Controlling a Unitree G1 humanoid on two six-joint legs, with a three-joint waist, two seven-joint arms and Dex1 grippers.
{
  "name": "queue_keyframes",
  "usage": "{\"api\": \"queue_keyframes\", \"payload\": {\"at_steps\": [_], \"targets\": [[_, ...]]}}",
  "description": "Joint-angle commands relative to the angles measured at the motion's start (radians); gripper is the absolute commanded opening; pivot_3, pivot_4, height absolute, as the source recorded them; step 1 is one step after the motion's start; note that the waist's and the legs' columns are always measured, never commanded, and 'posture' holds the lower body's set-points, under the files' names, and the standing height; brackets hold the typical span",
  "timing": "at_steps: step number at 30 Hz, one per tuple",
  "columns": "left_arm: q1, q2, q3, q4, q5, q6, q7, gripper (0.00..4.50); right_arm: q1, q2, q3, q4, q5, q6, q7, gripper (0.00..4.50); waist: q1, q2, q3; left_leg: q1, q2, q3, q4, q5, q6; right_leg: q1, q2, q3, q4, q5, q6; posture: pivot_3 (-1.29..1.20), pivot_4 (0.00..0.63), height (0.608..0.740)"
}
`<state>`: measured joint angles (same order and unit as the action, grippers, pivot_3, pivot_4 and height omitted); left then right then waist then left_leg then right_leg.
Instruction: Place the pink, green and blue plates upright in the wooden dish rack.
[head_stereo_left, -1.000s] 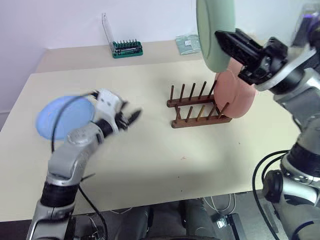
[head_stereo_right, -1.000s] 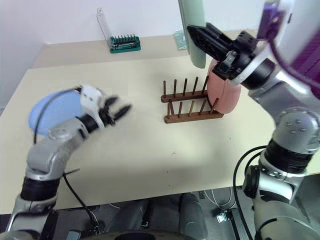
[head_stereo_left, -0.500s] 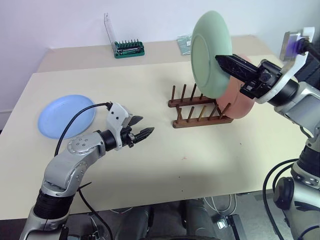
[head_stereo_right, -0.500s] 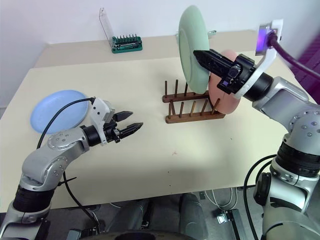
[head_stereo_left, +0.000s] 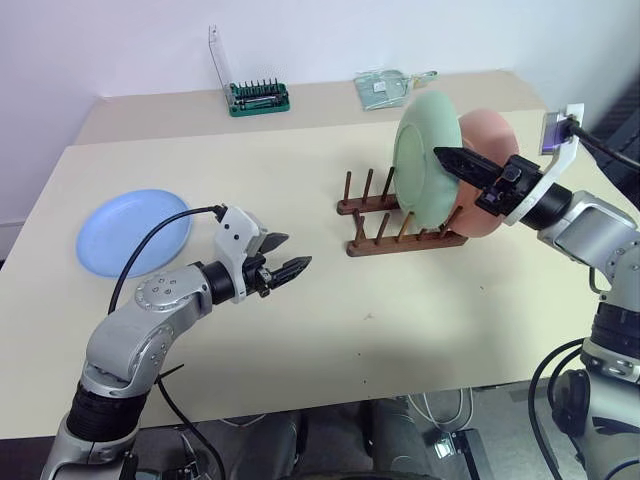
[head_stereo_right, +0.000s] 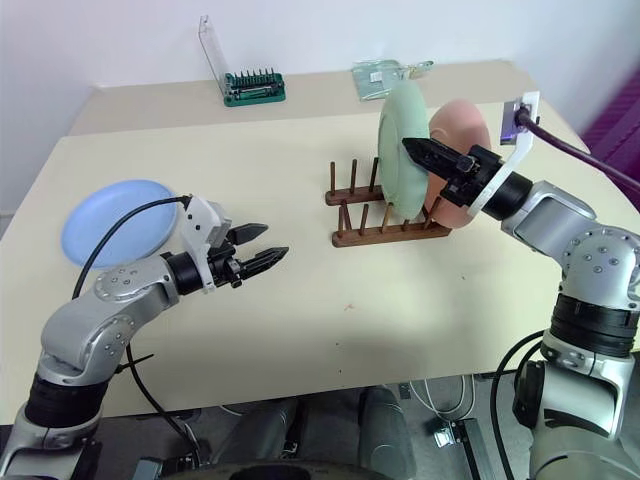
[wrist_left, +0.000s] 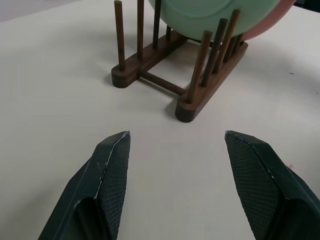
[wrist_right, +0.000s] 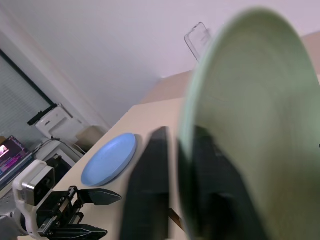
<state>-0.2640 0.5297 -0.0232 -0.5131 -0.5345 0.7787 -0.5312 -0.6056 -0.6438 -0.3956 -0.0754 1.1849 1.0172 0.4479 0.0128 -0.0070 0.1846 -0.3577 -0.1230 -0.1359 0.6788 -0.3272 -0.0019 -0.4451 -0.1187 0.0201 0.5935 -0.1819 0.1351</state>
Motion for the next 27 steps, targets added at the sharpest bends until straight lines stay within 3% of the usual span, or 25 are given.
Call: {"api": "queue_keyframes", "payload": {"at_steps": [1, 2, 6, 9, 13, 15, 20, 27], "targets": [[-0.011, -0.030, 0.037, -0.017, -0.012, -0.006, 0.036, 4.02, -0.048, -0.024, 0.020, -0.072, -0.095, -0.103, 0.023, 2.52, 0.000, 0.000, 0.000, 0.000, 0.000, 0.000, 0.000, 0.000, 0.000, 0.000, 0.000, 0.000, 0.000, 0.000, 0.000, 0.00, 0.150, 0.740], [-0.021, -0.047, 0.053, -0.009, -0.004, -0.007, 0.066, 4.46, -0.053, -0.043, 0.048, -0.090, -0.162, -0.152, 0.039, 3.03, 0.000, 0.000, 0.000, 0.000, 0.000, 0.000, 0.000, 0.000, 0.000, 0.000, 0.000, 0.000, 0.000, 0.000, 0.000, 0.00, 0.150, 0.740], [-0.072, -0.120, 0.131, 0.039, 0.021, -0.025, 0.192, 4.46, -0.073, -0.104, 0.143, -0.141, -0.363, -0.305, 0.108, 3.03, 0.000, 0.000, 0.000, 0.000, 0.000, 0.000, 0.000, 0.000, 0.000, 0.000, 0.000, 0.000, 0.000, 0.000, 0.000, 0.00, 0.150, 0.740], [-0.216, -0.202, 0.281, 0.175, 0.166, -0.054, 0.524, 4.46, -0.128, -0.146, 0.223, -0.215, -0.493, -0.413, 0.159, 3.03, 0.001, -0.002, 0.001, 0.000, 0.000, 0.000, 0.001, 0.000, 0.000, 0.000, 0.000, 0.000, 0.000, 0.000, 0.000, 0.00, 0.150, 0.740], [-0.295, -0.193, 0.391, 0.260, 0.385, 0.069, 0.851, 4.46, -0.150, -0.152, 0.334, -0.320, -0.574, -0.470, 0.234, 3.03, -0.008, -0.002, 0.001, 0.001, 0.000, 0.000, 0.000, 0.001, -0.002, 0.000, 0.001, -0.001, 0.001, 0.000, 0.000, 0.00, 0.150, 0.740], [-0.282, -0.171, 0.443, 0.241, 0.466, 0.112, 0.938, 4.46, -0.144, -0.136, 0.419, -0.399, -0.596, -0.476, 0.278, 3.03, -0.009, -0.002, 0.001, 0.001, 0.000, 0.000, -0.001, 0.000, -0.001, -0.001, 0.001, 0.000, 0.000, 0.000, 0.001, 0.00, 0.150, 0.740], [-0.276, -0.243, 0.624, 0.228, 0.469, 0.259, 1.012, 4.46, -0.084, -0.069, 0.566, -0.471, -0.663, -0.497, 0.316, 3.03, 0.010, -0.006, -0.001, -0.011, 0.000, -0.001, 0.005, -0.001, -0.002, -0.011, 0.000, -0.002, 0.002, 0.000, 0.001, 0.00, 0.150, 0.740], [-0.273, -0.271, 0.753, 0.266, 0.394, 0.438, 0.907, 4.46, 0.007, -0.019, 0.648, -0.482, -0.747, -0.527, 0.332, 3.03, 0.026, -0.010, -0.002, -0.014, -0.001, -0.002, 0.007, 0.001, -0.004, -0.014, 0.000, -0.003, 0.003, 0.003, 0.000, 0.00, 0.150, 0.740]]}}
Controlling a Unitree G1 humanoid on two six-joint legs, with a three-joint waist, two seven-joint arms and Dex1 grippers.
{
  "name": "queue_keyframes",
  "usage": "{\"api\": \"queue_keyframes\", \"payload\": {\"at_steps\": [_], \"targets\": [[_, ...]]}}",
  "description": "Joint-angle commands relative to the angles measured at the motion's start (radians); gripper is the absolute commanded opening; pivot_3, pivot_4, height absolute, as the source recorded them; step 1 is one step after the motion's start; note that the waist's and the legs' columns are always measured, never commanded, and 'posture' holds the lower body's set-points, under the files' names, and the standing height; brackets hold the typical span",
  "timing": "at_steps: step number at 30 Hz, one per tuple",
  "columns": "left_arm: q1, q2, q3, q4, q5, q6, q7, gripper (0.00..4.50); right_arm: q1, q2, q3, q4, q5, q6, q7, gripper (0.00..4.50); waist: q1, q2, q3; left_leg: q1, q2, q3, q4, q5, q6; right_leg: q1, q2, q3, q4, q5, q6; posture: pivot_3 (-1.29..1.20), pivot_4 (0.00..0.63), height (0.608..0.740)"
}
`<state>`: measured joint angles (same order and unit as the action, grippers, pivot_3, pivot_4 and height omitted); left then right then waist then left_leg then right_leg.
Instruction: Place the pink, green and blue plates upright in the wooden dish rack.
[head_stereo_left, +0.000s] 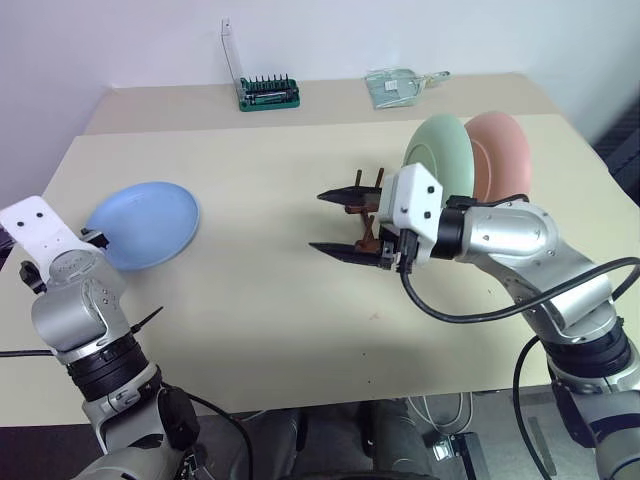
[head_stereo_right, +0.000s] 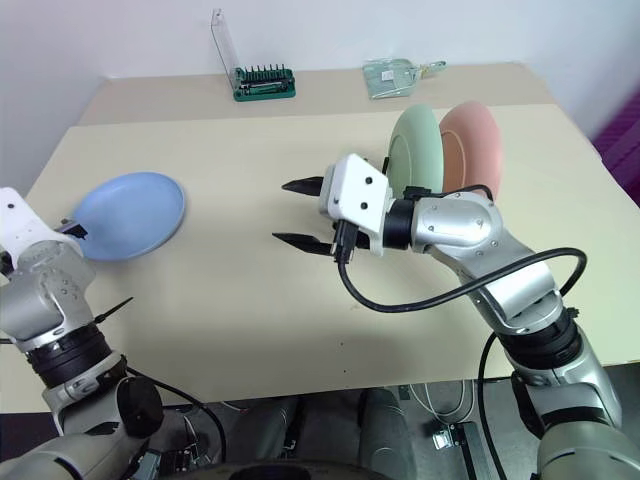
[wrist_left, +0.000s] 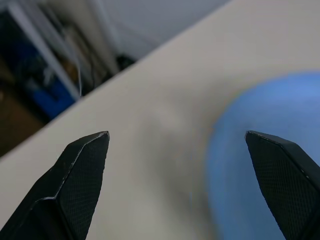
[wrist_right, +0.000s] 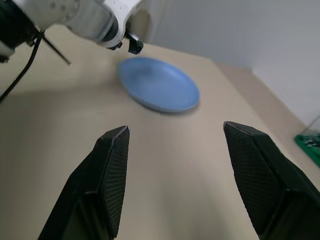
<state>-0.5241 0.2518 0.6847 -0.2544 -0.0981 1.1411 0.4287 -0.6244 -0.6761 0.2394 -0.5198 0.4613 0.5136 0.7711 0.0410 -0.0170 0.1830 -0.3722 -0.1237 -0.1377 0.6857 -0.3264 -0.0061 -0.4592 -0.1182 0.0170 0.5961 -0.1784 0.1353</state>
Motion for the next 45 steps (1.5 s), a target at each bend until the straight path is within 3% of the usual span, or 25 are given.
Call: {"api": "queue_keyframes", "payload": {"at_steps": [1, 2, 5, 12, 16, 19, 20, 21, 26, 31, 34, 41, 42, 43, 45], "targets": [[-0.013, 0.008, 0.051, 0.017, -0.053, 0.089, -0.074, 4.46, 0.036, 0.018, 0.018, -0.041, -0.029, -0.021, 0.011, 3.03, -0.003, 0.000, 0.000, 0.000, 0.000, 0.000, 0.000, 0.000, 0.000, 0.000, 0.000, 0.000, 0.000, 0.000, 0.000, 0.00, 0.150, 0.740], [-0.019, 0.003, 0.066, 0.029, -0.070, 0.102, -0.092, 4.46, 0.046, 0.019, 0.025, -0.044, -0.042, -0.023, 0.012, 3.03, -0.004, 0.000, 0.000, 0.000, 0.000, 0.000, 0.000, 0.000, 0.000, -0.001, 0.000, 0.000, 0.000, 0.000, 0.000, 0.00, 0.150, 0.740], [-0.039, -0.014, 0.111, 0.060, -0.105, 0.114, -0.124, 3.61, 0.070, 0.027, 0.037, -0.054, -0.071, -0.024, 0.012, 3.05, -0.004, 0.000, 0.000, 0.000, 0.000, 0.000, 0.000, 0.000, -0.001, -0.001, 0.000, 0.000, 0.001, 0.000, 0.000, 0.00, 0.150, 0.740], [-0.071, -0.028, 0.126, 0.082, -0.128, 0.057, -0.139, 0.09, 0.113, 0.034, 0.041, -0.061, -0.143, -0.035, 0.003, 3.05, -0.004, 0.000, 0.000, 0.000, 0.000, 0.000, -0.001, 0.001, -0.001, -0.001, 0.000, 0.000, 0.001, 0.000, 0.000, 0.00, 0.150, 0.740], [-0.092, -0.035, 0.054, 0.056, -0.186, -0.016, -0.229, 0.04, 0.096, 0.035, 0.038, -0.033, -0.171, -0.034, 0.015, 3.05, 0.000, 0.000, -0.001, 0.001, 0.000, 0.000, -0.001, 0.001, -0.001, 0.000, 0.000, 0.000, 0.000, 0.000, -0.001, 0.00, 0.150, 0.740], [-0.106, -0.033, -0.128, -0.051, -0.218, -0.125, -0.353, 0.00, 0.033, 0.028, 0.067, 0.029, -0.262, -0.090, 0.020, 3.85, -0.001, -0.001, -0.001, 0.000, 0.000, 0.000, 0.000, 0.001, -0.001, 0.000, 0.000, 0.000, 0.000, 0.001, -0.001, 0.00, 0.150, 0.740], [-0.114, -0.037, -0.209, -0.106, -0.240, -0.146, -0.406, 0.00, -0.011, 0.032, 0.099, 0.069, -0.343, -0.152, 0.004, 4.26, -0.003, -0.002, 0.000, 0.000, 0.000, 0.000, 0.000, 0.001, -0.001, 0.000, 0.000, 0.000, 0.000, 0.001, -0.001, 0.00, 0.150, 0.740], [-0.122, -0.042, -0.279, -0.151, -0.252, -0.165, -0.444, 0.00, -0.048, 0.037, 0.128, 0.104, -0.411, -0.209, -0.006, 4.39, -0.004, -0.002, 0.000, 0.000, 0.000, 0.001, 0.000, 0.001, -0.001, 0.000, 0.000, 0.000, 0.000, 0.001, -0.001, 0.00, 0.150, 0.740], [-0.149, -0.087, -0.429, -0.251, -0.301, -0.171, -0.492, 0.00, -0.134, 0.063, 0.216, 0.246, -0.638, -0.380, -0.058, 4.39, -0.026, -0.002, -0.001, 0.000, 0.001, 0.002, -0.002, 0.001, -0.001, -0.001, 0.000, 0.000, -0.001, 0.001, -0.002, 0.00, 0.150, 0.740], [-0.175, -0.133, -0.476, -0.303, -0.341, -0.118, -0.459, 0.00, -0.143, 0.077, 0.252, 0.362, -0.833, -0.484, -0.137, 4.39, -0.054, -0.002, -0.001, 0.000, 0.001, 0.003, -0.003, 0.001, -0.002, -0.004, 0.001, 0.000, 0.000, 0.001, -0.002, 0.00, 0.150, 0.740], [-0.185, -0.155, -0.460, -0.316, -0.363, -0.093, -0.440, 0.00, -0.134, 0.089, 0.231, 0.379, -0.860, -0.501, -0.141, 3.55, -0.053, -0.002, -0.001, 0.000, 0.001, 0.003, -0.002, 0.001, -0.002, -0.004, 0.001, 0.001, 0.001, 0.001, -0.002, 0.00, 0.150, 0.740], [-0.176, -0.141, -0.449, -0.294, -0.353, -0.104, -0.426, 0.00, -0.123, 0.096, 0.208, 0.388, -0.906, -0.537, -0.141, 0.13, -0.051, -0.002, -0.001, 0.000, 0.001, 0.003, -0.002, 0.001, -0.002, -0.003, 0.001, 0.001, 0.000, 0.001, -0.002, 0.00, 0.150, 0.740], [-0.181, -0.158, -0.432, -0.293, -0.369, -0.112, -0.422, 0.00, -0.120, 0.096, 0.206, 0.388, -0.913, -0.544, -0.142, 0.06, -0.049, -0.002, -0.001, 0.000, 0.001, 0.003, -0.002, 0.001, -0.002, -0.003, 0.001, 0.001, 0.000, 0.001, -0.002, 0.00, 0.150, 0.740], [-0.201, -0.197, -0.384, -0.285, -0.394, -0.124, -0.391, 0.50, -0.117, 0.096, 0.205, 0.389, -0.923, -0.554, -0.146, 0.00, -0.048, -0.002, -0.001, 0.000, 0.001, 0.002, -0.002, 0.001, -0.002, -0.002, 0.001, 0.000, 0.000, 0.001, -0.002, 0.00, 0.150, 0.740], [-0.285, -0.281, -0.223, -0.244, -0.471, -0.186, -0.281, 0.92, -0.115, 0.098, 0.199, 0.389, -0.935, -0.567, -0.153, 0.00, -0.043, -0.003, 0.000, 0.000, 0.001, 0.002, -0.001, 0.001, -0.002, -0.002, 0.001, 0.001, 0.000, 0.001, -0.002, 0.00, 0.150, 0.740]]}}
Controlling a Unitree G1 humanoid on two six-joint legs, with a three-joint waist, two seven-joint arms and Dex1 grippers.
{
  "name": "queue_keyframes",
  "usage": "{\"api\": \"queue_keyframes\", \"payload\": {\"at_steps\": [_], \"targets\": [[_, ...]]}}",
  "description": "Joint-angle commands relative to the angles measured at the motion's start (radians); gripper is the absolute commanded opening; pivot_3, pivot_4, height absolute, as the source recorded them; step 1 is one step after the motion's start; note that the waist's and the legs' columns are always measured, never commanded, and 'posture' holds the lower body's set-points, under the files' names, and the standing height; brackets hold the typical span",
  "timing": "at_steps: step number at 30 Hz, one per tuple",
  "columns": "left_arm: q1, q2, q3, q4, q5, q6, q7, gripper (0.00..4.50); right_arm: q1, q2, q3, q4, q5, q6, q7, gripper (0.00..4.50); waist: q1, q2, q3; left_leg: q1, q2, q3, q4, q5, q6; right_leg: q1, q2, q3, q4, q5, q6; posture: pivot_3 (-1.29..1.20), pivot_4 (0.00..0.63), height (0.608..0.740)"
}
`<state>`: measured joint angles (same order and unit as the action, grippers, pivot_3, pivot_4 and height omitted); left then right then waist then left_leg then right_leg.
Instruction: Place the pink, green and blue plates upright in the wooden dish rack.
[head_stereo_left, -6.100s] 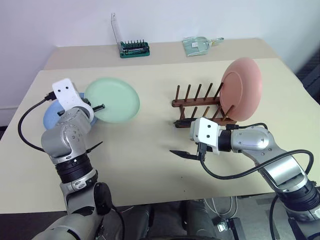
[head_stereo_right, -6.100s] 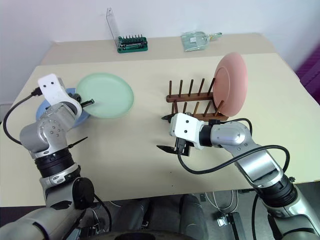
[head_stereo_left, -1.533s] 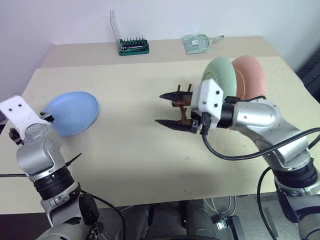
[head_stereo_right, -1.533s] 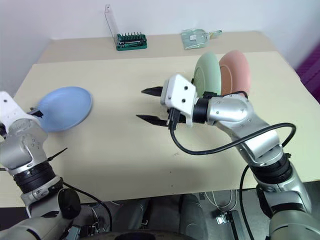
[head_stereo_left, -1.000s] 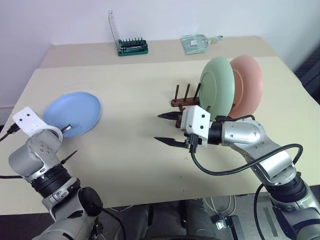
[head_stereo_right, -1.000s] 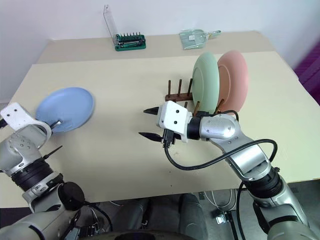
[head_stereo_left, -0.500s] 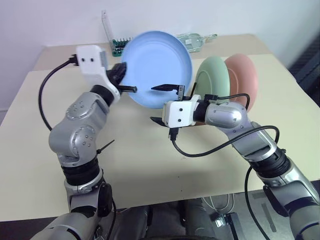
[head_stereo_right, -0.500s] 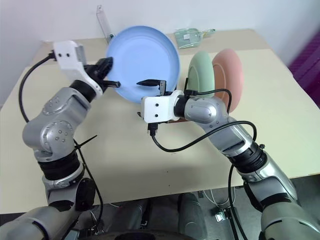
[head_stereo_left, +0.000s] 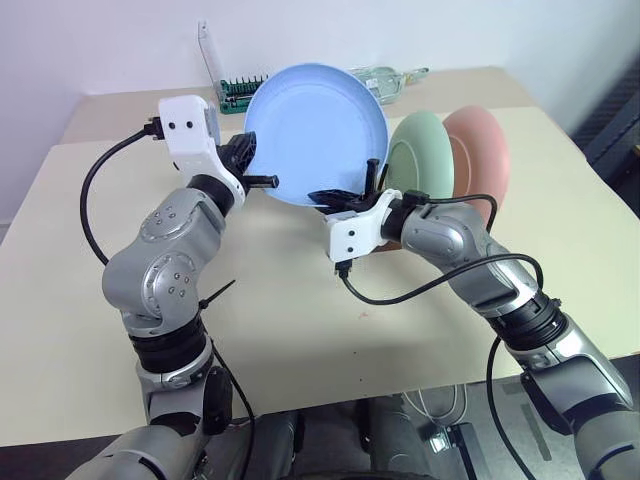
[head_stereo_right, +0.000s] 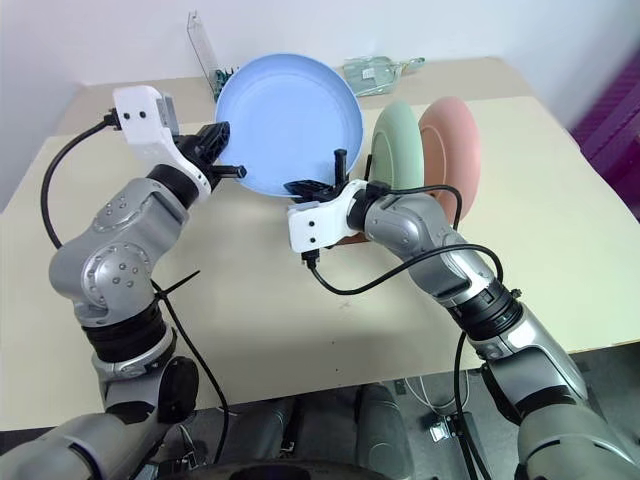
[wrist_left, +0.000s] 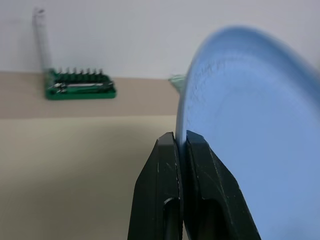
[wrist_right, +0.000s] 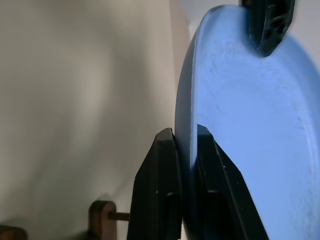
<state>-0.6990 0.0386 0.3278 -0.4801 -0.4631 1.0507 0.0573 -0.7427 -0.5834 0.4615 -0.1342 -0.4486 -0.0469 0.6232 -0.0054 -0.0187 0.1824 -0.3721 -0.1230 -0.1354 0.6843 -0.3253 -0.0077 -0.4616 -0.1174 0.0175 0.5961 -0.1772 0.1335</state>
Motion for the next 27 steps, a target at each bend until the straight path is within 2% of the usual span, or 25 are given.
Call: {"api": "queue_keyframes", "payload": {"at_steps": [1, 2, 4, 7, 9, 11, 13, 14, 17, 19, 23, 27], "targets": [[-0.141, -0.090, 0.188, -0.003, -0.126, -0.121, 0.128, 1.43, 0.004, 0.008, -0.027, 0.004, -0.028, -0.010, -0.006, 0.00, 0.007, -0.003, 0.001, 0.000, 0.000, -0.001, 0.001, 0.000, 0.000, 0.000, 0.000, 0.000, 0.000, 0.000, 0.000, 0.00, 0.150, 0.740], [-0.177, -0.081, 0.248, 0.026, -0.136, -0.167, 0.164, 1.87, 0.002, 0.011, -0.035, 0.007, -0.025, -0.017, -0.008, 0.00, 0.010, -0.003, 0.001, 0.000, 0.000, -0.001, 0.001, 0.000, 0.000, 0.000, 0.000, -0.001, 0.000, 0.000, 0.000, 0.00, 0.150, 0.740], [-0.208, -0.026, 0.303, 0.070, -0.107, -0.255, 0.195, 1.87, -0.004, 0.019, -0.055, 0.012, -0.009, -0.031, -0.013, 0.00, 0.001, -0.001, 0.000, 0.000, 0.001, 0.001, -0.001, 0.000, -0.001, -0.001, 0.001, 0.000, 0.000, 0.001, -0.001, 0.00, 0.150, 0.740], [-0.189, 0.110, 0.297, 0.148, -0.011, -0.340, 0.201, 1.87, -0.015, 0.032, -0.099, 0.007, 0.045, -0.055, -0.016, 0.00, -0.010, 0.000, 0.000, 0.002, 0.002, 0.002, -0.002, 0.001, -0.001, -0.001, 0.002, 0.001, 0.000, 0.001, -0.001, 0.00, 0.150, 0.740], [-0.120, 0.235, 0.220, 0.201, 0.076, -0.378, 0.137, 1.87, -0.033, 0.076, -0.178, -0.035, 0.179, -0.027, -0.001, 0.00, -0.011, 0.000, 0.000, 0.002, 0.002, 0.002, -0.002, 0.001, -0.001, -0.001, 0.002, 0.001, 0.000, 0.001, -0.001, 0.00, 0.150, 0.740], [-0.050, 0.320, 0.126, 0.223, 0.143, -0.414, 0.071, 1.87, -0.046, 0.114, -0.237, -0.078, 0.294, 0.022, 0.028, 0.00, -0.008, 0.000, 0.000, 0.001, 0.002, 0.001, -0.002, 0.001, -0.001, -0.001, 0.002, 0.001, 0.000, 0.001, -0.001, 0.00, 0.150, 0.740], [0.025, 0.380, 0.025, 0.230, 0.207, -0.451, 0.005, 1.87, -0.060, 0.162, -0.294, -0.131, 0.419, 0.129, 0.044, 0.00, -0.003, 0.000, 0.000, 0.000, 0.001, 0.000, -0.001, 0.000, -0.001, -0.001, 0.002, 0.000, 0.000, 0.001, -0.001, 0.00, 0.150, 0.740], [0.070, 0.386, -0.015, 0.221, 0.209, -0.461, -0.034, 1.87, -0.072, 0.206, -0.344, -0.175, 0.525, 0.246, 0.030, 0.00, 0.001, -0.001, 0.000, 0.000, 0.001, -0.001, -0.001, 0.001, -0.001, 0.000, 0.002, 0.000, 0.000, 0.001, -0.001, 0.00, 0.150, 0.740], [0.191, 0.346, -0.108, 0.181, 0.175, -0.456, -0.124, 1.87, -0.109, 0.368, -0.574, -0.306, 1.043, 0.682, -0.170, 0.00, 0.002, 0.000, -0.001, 0.000, 0.001, -0.003, 0.000, 0.000, -0.001, 0.001, 0.001, 0.000, 0.000, 0.001, -0.002, 0.00, 0.150, 0.740], [0.257, 0.331, -0.168, 0.139, 0.153, -0.456, -0.193, 1.87, -0.119, 0.443, -0.712, -0.319, 1.322, 0.843, -0.384, 0.00, -0.001, 0.000, -0.001, 0.000, 0.001, -0.004, 0.000, 0.000, -0.001, 0.001, 0.002, 0.000, 0.001, 0.001, -0.002, 0.00, 0.150, 0.740], [0.340, 0.343, -0.229, 0.090, 0.134, -0.473, -0.296, 1.87, -0.112, 0.440, -0.801, -0.333, 1.517, 0.960, -0.595, 0.00, -0.007, 0.003, 0.001, 0.000, 0.002, -0.002, -0.001, 0.000, -0.001, -0.001, 0.002, 0.000, 0.001, 0.001, -0.003, 0.00, 0.150, 0.740], [0.434, 0.390, -0.295, 0.039, 0.097, -0.461, -0.439, 1.87, -0.057, 0.426, -0.849, -0.324, 1.709, 1.010, -0.786, 0.00, -0.013, 0.013, -0.004, 0.000, 0.003, 0.001, -0.003, 0.000, -0.001, -0.003, 0.002, 0.002, 0.002, 0.001, -0.003, 0.00, 0.150, 0.740]]}}
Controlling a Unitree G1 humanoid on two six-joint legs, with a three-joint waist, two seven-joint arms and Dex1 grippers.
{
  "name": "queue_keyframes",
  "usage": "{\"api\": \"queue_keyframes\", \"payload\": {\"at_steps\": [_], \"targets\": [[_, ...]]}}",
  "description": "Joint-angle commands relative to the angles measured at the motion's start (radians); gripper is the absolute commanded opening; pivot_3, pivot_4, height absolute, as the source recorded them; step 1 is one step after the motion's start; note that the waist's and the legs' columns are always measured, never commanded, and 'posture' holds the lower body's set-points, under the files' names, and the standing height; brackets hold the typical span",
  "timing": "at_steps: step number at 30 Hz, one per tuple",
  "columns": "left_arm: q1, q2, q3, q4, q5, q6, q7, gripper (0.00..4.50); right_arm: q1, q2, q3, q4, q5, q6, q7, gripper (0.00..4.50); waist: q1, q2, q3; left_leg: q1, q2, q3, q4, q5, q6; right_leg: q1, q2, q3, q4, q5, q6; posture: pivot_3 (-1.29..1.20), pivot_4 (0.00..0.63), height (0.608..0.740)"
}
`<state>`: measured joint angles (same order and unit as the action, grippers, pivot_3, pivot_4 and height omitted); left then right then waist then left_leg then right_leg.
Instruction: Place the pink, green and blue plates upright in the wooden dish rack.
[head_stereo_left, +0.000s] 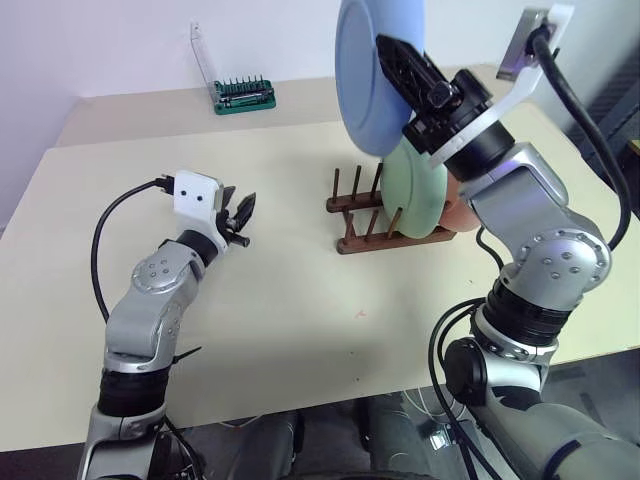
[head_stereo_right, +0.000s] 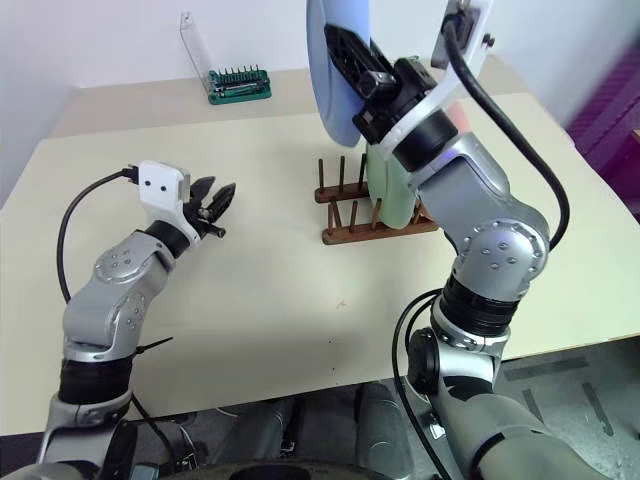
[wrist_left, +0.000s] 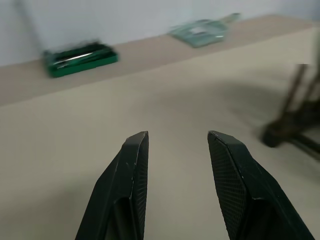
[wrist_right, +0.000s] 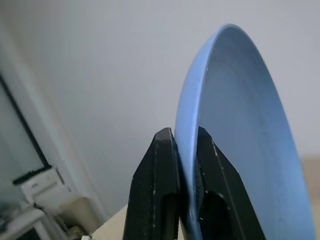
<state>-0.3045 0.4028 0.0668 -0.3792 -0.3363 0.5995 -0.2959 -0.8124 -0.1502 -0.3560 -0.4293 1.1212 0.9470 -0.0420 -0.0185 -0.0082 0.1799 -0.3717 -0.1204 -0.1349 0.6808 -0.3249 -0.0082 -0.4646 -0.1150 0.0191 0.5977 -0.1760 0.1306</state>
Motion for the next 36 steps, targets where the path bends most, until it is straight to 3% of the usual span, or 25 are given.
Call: {"api": "queue_keyframes", "payload": {"at_steps": [1, 9, 14, 23, 26, 29, 35, 36], "targets": [[0.045, 0.029, -0.035, -0.068, -0.039, -0.006, -0.100, 1.87, 0.020, -0.011, -0.033, -0.026, 0.184, 0.015, -0.166, 0.00, 0.001, 0.004, -0.001, 0.000, 0.000, 0.000, 0.000, 0.000, 0.000, 0.000, 0.000, 0.000, 0.000, 0.000, 0.000, 0.00, 0.150, 0.740], [0.040, 0.039, -0.036, -0.063, -0.034, -0.001, -0.120, 1.87, 0.099, -0.103, 0.043, -0.028, 0.382, 0.013, -0.289, 0.00, 0.005, 0.005, -0.001, 0.000, 0.000, 0.001, 0.002, 0.000, 0.001, 0.001, 0.000, 0.000, 0.001, 0.000, 0.000, 0.00, 0.150, 0.740], [0.058, 0.049, -0.047, -0.089, -0.041, 0.010, -0.139, 1.87, 0.100, -0.135, 0.107, 0.022, 0.356, 0.001, -0.325, 0.00, 0.005, 0.005, -0.001, 0.000, 0.000, 0.001, 0.002, 0.000, 0.001, 0.001, 0.000, 0.000, 0.001, 0.000, 0.000, 0.00, 0.150, 0.740], [0.100, 0.083, -0.072, -0.174, -0.113, 0.083, -0.220, 1.87, 0.083, -0.171, 0.155, 0.093, 0.258, -0.026, -0.265, 0.00, 0.005, 0.005, -0.001, 0.000, 0.000, 0.002, 0.002, 0.000, 0.001, 0.001, 0.000, 0.000, 0.000, 0.000, 0.000, 0.00, 0.150, 0.740], [0.103, 0.084, -0.073, -0.176, -0.113, 0.092, -0.219, 1.96, 0.078, -0.187, 0.165, 0.093, 0.221, -0.031, -0.227, 1.06, 0.006, 0.005, -0.001, 0.000, 0.000, 0.002, 0.002, 0.000, 0.001, 0.001, 0.000, 0.000, 0.000, 0.000, 0.000, 0.00, 0.150, 0.740], [0.097, 0.078, -0.067, -0.181, -0.123, 0.099, -0.215, 1.96, 0.059, -0.272, 0.232, 0.032, 0.054, -0.070, -0.083, 2.54, 0.007, 0.005, -0.001, 0.000, 0.000, 0.002, 0.002, 0.000, 0.001, 0.001, 0.000, 0.000, 0.000, 0.000, 0.000, 0.00, 0.150, 0.740], [0.095, 0.077, -0.070, -0.177, -0.119, 0.099, -0.211, 1.96, 0.076, -0.479, 0.379, -0.081, -0.319, -0.250, 0.214, 2.54, 0.008, 0.004, -0.001, 0.000, 0.000, 0.002, 0.002, -0.001, 0.001, 0.001, 0.000, 0.000, 0.000, 0.000, 0.000, 0.00, 0.150, 0.740], [0.091, 0.074, -0.067, -0.164, -0.108, 0.088, -0.204, 1.96, 0.111, -0.519, 0.351, -0.102, -0.356, -0.305, 0.274, 2.54, 0.007, 0.004, -0.001, 0.000, 0.000, 0.002, 0.002, -0.001, 0.001, 0.001, 0.000, 0.000, 0.000, 0.000, 0.000, 0.00, 0.150, 0.740]]}}
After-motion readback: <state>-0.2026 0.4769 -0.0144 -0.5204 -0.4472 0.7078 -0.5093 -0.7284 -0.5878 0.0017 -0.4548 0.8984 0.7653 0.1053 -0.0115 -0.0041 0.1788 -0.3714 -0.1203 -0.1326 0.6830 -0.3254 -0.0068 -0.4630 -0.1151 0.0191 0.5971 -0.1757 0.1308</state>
